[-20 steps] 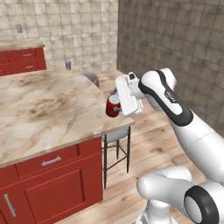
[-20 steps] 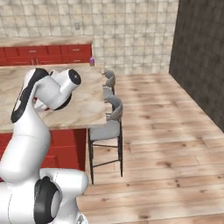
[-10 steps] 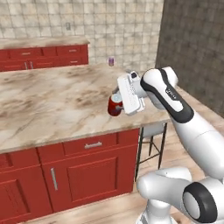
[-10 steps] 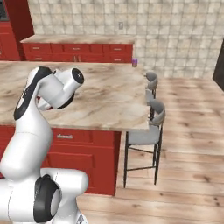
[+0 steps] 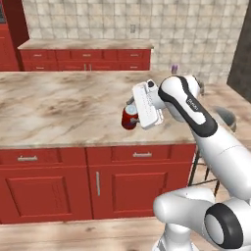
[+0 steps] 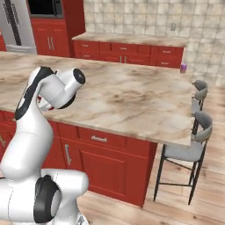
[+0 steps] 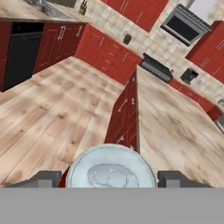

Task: Four empty soda cans are scattered around the kitchen. Gather all the cans and cluster them next to the stove for recycling.

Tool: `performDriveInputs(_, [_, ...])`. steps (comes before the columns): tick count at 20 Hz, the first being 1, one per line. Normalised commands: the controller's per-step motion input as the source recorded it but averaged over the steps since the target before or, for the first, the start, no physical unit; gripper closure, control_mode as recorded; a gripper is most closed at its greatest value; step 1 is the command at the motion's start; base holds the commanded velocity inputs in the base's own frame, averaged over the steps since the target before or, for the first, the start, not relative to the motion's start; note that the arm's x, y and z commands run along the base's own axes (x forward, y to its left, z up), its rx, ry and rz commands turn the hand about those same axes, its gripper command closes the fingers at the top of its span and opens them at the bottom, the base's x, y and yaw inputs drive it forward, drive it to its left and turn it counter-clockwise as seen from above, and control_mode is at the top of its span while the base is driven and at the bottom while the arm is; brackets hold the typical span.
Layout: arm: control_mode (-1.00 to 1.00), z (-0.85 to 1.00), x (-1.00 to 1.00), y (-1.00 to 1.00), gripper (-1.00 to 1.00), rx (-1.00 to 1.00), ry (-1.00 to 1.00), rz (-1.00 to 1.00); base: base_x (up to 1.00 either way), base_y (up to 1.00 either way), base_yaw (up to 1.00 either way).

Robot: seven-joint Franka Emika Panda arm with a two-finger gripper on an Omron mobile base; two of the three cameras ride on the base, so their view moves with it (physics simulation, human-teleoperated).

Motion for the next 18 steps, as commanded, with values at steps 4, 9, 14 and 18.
performDriveInputs(4, [1.00,0.00,0.00,0.00,1.00,0.00,0.00,0.00,-0.08,0.34,0.44])
performDriveInputs(9, [1.00,0.00,0.00,0.00,1.00,0.00,0.00,0.00,-0.07,0.30,0.46])
performDriveInputs(14, [1.00,0.00,0.00,0.00,1.00,0.00,0.00,0.00,-0.06,0.29,0.46])
performDriveInputs(18, [1.00,0.00,0.00,0.00,1.00,0.00,0.00,0.00,-0.05,0.27,0.46])
